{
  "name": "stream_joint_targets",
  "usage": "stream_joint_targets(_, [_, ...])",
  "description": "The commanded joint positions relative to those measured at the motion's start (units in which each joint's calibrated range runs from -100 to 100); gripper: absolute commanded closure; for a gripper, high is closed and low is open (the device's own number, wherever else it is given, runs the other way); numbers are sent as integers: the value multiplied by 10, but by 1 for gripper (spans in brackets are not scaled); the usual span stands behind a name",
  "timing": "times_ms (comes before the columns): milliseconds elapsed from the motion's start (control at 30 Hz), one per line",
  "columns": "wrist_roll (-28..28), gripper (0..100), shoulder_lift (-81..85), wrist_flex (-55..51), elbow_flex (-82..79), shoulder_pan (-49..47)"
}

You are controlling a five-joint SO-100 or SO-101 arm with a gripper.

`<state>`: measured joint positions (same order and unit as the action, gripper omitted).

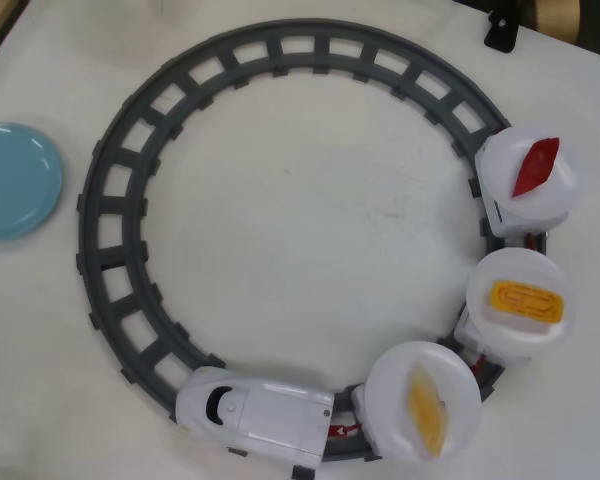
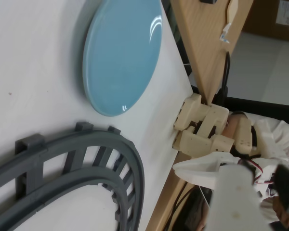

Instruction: Pick up the sushi from the Shinkansen and put it on the blue dish

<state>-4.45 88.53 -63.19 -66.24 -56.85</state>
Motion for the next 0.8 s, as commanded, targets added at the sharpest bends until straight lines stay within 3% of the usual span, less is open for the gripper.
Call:
stream_joint_targets(0, [3,93,-2,11,1,2])
stream_joint_targets(567, [1,93,-11,11,10,5])
stream_joint_targets(767, [-2,85,-15,12,24,95])
